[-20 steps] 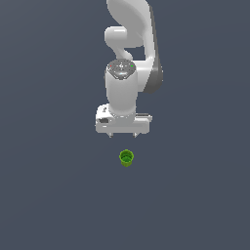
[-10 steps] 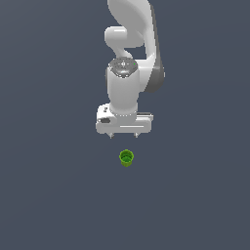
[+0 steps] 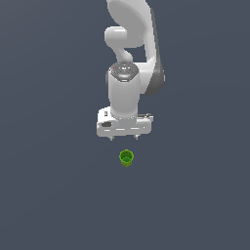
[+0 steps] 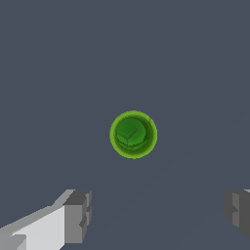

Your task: Pick up the object and move it to a goal position.

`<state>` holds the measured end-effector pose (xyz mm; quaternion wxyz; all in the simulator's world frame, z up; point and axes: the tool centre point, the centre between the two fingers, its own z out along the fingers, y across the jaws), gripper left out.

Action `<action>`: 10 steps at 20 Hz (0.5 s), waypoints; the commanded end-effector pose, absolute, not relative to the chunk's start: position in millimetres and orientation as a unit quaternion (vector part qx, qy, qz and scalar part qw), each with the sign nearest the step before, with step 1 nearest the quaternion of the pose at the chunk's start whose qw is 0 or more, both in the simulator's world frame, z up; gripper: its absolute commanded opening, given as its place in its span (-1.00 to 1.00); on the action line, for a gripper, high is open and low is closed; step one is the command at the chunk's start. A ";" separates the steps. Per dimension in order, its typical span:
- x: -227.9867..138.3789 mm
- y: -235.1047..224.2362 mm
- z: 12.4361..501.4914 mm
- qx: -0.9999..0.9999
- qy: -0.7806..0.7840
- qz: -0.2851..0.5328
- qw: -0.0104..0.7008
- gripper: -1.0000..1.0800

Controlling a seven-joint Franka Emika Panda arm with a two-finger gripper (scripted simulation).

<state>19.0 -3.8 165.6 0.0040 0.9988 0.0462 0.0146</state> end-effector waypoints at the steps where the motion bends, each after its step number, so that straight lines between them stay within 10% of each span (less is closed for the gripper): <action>1: 21.3 -3.3 161.6 0.998 0.066 0.013 0.005 0.92; 10: 33.7 0.1 139.0 0.984 0.178 0.007 0.007 0.92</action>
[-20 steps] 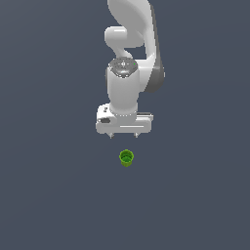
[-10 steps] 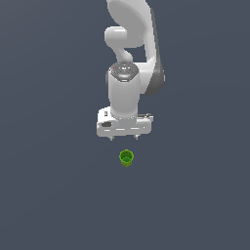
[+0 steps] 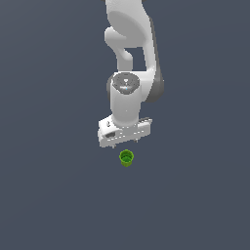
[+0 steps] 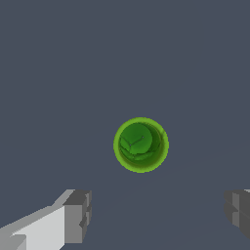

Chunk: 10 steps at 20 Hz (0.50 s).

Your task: Pick up the object and move it to a goal position.

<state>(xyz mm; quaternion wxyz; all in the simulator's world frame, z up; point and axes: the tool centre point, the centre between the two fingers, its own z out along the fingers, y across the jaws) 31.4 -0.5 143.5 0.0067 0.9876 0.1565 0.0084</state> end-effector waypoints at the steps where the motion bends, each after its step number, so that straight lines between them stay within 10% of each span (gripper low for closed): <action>1: 35.2 0.6 136.0 0.981 0.192 0.006 0.007 0.92; 10: 47.5 4.4 110.3 0.950 0.312 0.002 0.004 0.92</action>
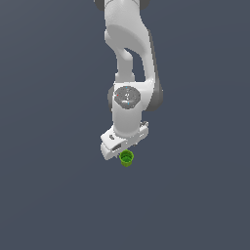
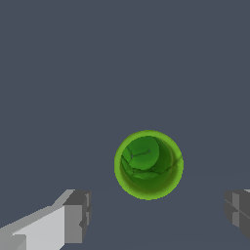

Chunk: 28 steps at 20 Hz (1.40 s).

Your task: Pick up the object and move it to a goal position.

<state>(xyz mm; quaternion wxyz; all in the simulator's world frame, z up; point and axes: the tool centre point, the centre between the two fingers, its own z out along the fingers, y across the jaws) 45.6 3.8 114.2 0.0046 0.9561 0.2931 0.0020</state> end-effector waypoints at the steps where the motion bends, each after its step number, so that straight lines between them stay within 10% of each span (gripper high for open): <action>1: 48.6 4.8 108.0 0.947 0.322 0.001 0.004 0.92; 28: 53.7 7.2 49.1 0.921 0.389 0.000 0.000 0.92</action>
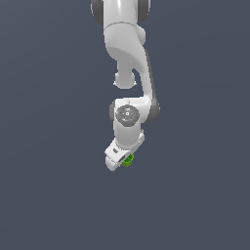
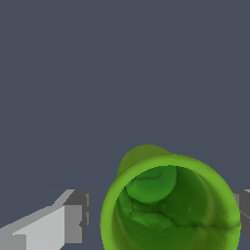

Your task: Pick up the object and move it to a goal position.

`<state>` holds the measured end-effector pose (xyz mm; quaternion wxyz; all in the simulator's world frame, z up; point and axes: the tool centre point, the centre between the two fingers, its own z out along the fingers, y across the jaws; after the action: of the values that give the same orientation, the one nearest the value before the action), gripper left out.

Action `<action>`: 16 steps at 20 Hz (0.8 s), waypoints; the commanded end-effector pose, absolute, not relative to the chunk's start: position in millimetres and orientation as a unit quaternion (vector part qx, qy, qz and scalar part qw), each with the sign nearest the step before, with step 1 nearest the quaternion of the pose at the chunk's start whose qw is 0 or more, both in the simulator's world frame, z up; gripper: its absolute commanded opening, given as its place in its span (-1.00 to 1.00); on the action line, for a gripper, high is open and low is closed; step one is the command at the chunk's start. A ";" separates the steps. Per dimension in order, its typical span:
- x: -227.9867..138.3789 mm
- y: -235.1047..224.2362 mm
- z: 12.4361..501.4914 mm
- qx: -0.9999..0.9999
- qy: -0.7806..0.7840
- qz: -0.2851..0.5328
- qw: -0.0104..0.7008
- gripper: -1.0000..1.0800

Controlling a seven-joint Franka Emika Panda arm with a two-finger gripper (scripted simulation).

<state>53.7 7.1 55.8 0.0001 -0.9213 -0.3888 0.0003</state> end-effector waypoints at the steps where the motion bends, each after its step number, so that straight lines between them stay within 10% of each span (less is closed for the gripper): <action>1: 53.7 7.1 46.2 -0.921 -0.389 0.000 0.000 0.92; 6: 55.1 6.9 42.6 -0.921 -0.389 0.000 0.000 0.92; 7: 55.1 6.9 42.6 -0.921 -0.389 0.000 0.000 -1.00; 16: 55.1 6.9 42.6 -0.921 -0.389 0.000 0.000 -1.00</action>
<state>55.0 6.6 42.5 0.0000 -0.9212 -0.3891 0.0002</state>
